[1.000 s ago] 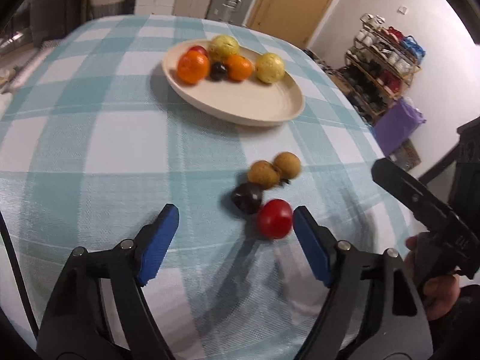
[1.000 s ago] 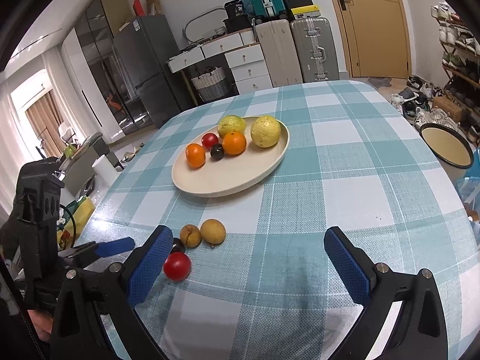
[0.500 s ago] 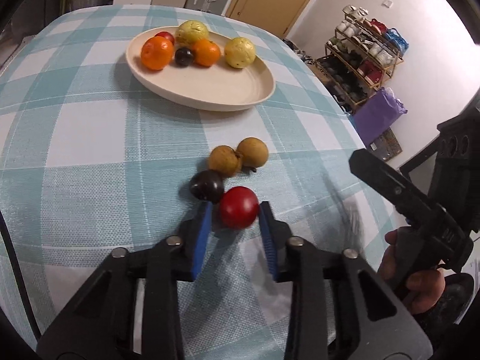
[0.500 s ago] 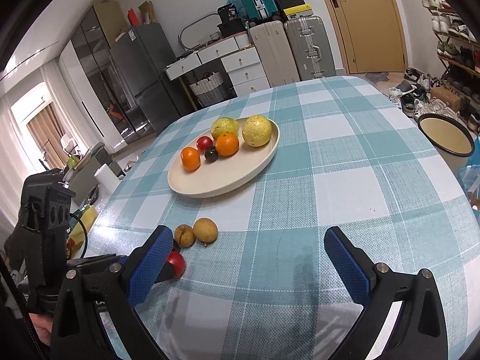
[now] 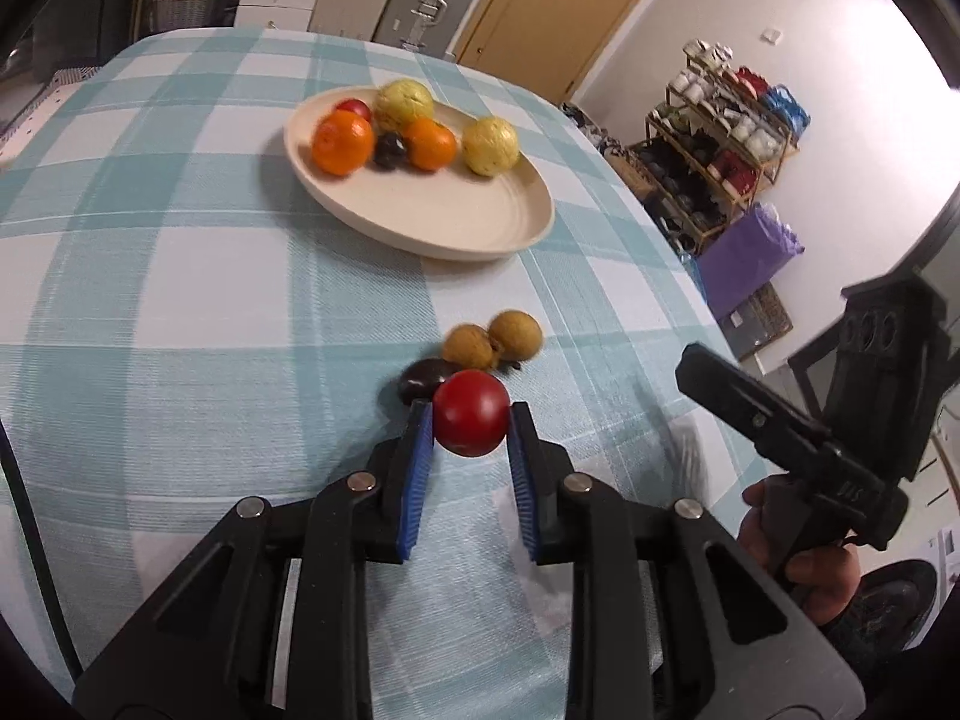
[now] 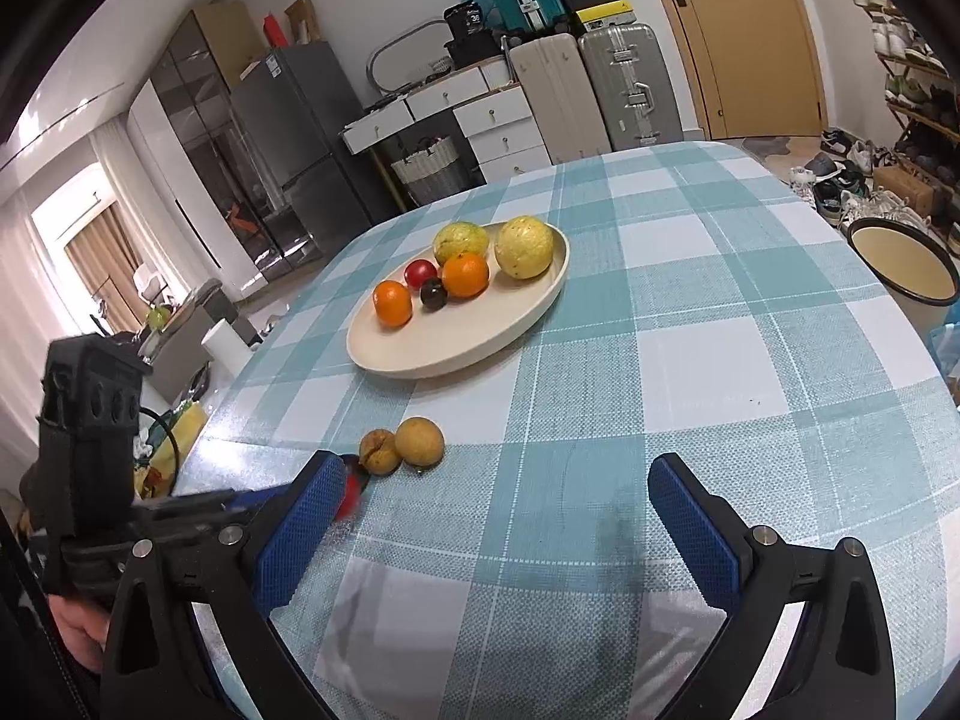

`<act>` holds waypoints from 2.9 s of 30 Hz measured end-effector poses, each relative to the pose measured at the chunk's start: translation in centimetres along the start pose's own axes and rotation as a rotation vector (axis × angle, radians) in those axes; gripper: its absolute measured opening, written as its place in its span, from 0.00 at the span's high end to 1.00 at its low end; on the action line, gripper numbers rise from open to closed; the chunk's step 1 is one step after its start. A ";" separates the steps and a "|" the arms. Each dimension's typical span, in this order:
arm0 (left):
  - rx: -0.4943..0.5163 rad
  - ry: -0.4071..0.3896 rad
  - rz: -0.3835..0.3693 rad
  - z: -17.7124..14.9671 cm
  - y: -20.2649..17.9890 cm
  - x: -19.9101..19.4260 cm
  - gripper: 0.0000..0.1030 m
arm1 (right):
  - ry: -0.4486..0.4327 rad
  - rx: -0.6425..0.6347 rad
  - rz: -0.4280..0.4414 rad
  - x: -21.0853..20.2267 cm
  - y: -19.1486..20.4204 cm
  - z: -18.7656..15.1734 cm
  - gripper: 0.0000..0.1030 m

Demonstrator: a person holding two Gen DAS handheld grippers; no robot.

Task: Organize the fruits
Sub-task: 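Grasp the red tomato with the left tool while the right tool grasps a tan fruit, then carry the tomato and tan fruit over the plate and lower them onto it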

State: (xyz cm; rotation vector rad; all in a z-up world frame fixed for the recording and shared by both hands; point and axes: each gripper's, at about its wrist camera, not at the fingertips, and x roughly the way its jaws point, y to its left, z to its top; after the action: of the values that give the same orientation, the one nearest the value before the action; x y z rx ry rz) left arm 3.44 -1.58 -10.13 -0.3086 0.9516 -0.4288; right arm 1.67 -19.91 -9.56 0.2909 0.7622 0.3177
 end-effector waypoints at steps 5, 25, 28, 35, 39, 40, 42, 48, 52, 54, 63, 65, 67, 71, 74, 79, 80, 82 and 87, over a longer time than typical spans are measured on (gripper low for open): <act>-0.031 -0.043 0.006 0.7 1.8 -1.9 0.79 | 0.017 0.020 0.040 0.6 0.2 0.1 0.00; -0.107 -0.079 -0.022 2.1 6.9 -2.4 0.79 | 0.104 -0.127 0.097 4.5 5.9 1.2 0.08; -0.112 -0.071 -0.030 2.2 7.2 -2.1 0.79 | 0.130 -0.081 0.091 5.6 5.4 1.4 0.15; -0.121 -0.053 -0.045 2.5 7.7 -1.1 0.79 | 0.139 0.001 0.083 6.8 3.6 1.7 0.35; -0.124 -0.050 -0.048 2.9 7.8 -0.7 0.79 | 0.154 0.047 0.089 7.2 2.6 1.8 0.49; -0.124 -0.050 -0.050 3.0 7.8 -0.6 0.79 | 0.161 0.048 0.089 7.4 2.6 1.8 0.50; -0.122 -0.049 -0.048 3.1 7.7 -0.5 0.79 | 0.165 0.043 0.094 7.6 2.6 1.7 0.51; -0.114 -0.048 -0.041 3.6 7.4 -0.4 0.79 | 0.183 0.034 0.101 8.3 2.6 1.4 0.70; -0.105 -0.051 -0.033 4.0 7.1 -0.4 0.79 | 0.174 0.027 0.114 8.3 2.8 1.3 0.73; -0.096 -0.052 -0.028 4.3 6.8 -0.5 0.79 | 0.167 0.028 0.120 8.2 2.7 1.3 0.73; -0.073 -0.070 -0.031 6.2 5.6 -0.4 0.79 | 0.095 0.028 0.146 6.7 2.3 2.8 0.73; -0.067 -0.073 -0.031 6.7 5.3 -0.3 0.79 | 0.078 0.026 0.145 6.6 2.1 3.3 0.73; -0.061 -0.075 -0.032 7.3 5.0 0.0 0.79 | 0.058 0.022 0.139 6.5 2.0 3.8 0.73; -0.054 -0.077 -0.036 8.7 4.7 0.6 0.79 | 0.040 0.027 0.152 6.7 1.7 4.8 0.73; -0.049 -0.073 -0.041 9.8 4.4 1.3 0.79 | 0.031 0.017 0.158 6.9 1.7 5.6 0.73; -0.045 -0.060 -0.051 11.4 3.7 2.9 0.79 | 0.018 0.010 0.160 7.6 1.6 7.8 0.73; -0.045 -0.057 -0.054 11.7 3.6 3.2 0.79 | 0.015 0.007 0.160 7.6 1.6 8.1 0.73; -0.048 -0.047 -0.053 12.2 3.4 4.0 0.79 | 0.006 -0.001 0.158 7.8 1.5 9.2 0.73; -0.057 -0.034 -0.066 13.7 2.9 5.8 0.79 | -0.026 -0.012 0.152 8.3 1.3 11.8 0.73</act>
State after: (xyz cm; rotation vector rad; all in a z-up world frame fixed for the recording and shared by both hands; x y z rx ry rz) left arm 18.45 -0.96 -8.05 -0.3986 0.9236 -0.4557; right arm 15.46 -17.19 -6.12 0.3419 0.7135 0.4611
